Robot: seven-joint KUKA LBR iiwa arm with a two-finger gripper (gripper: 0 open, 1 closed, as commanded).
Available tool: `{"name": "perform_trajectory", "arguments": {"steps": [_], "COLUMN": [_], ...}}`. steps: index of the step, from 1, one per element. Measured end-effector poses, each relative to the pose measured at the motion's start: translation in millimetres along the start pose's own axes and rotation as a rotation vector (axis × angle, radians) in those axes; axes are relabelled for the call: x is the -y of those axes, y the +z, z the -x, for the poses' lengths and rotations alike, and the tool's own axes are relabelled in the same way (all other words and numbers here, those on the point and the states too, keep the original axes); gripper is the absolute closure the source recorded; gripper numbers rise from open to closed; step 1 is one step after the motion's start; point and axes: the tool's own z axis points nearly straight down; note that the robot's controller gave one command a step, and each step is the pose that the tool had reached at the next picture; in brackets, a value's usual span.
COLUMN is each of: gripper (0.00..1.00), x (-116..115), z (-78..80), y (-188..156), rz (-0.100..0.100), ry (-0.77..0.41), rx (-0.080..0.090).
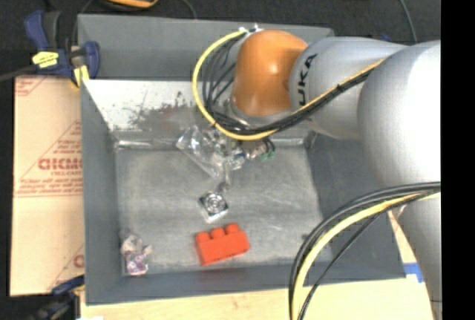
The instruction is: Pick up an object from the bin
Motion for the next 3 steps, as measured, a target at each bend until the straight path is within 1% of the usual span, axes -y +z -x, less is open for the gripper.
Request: {"name": "perform_trajectory", "arguments": {"steps": [1, 2, 3], "gripper": [1.0, 1.0, 1.0], "x": [-1, 0, 1], "z": [1.2, 2.7, 3.3], "y": [-2, -97, -122], "rz": [0.001, -0.01, -0.009], "ry": [0.003, 0.003, 0.009], "rx": [0.004, 0.011, 0.007]}}
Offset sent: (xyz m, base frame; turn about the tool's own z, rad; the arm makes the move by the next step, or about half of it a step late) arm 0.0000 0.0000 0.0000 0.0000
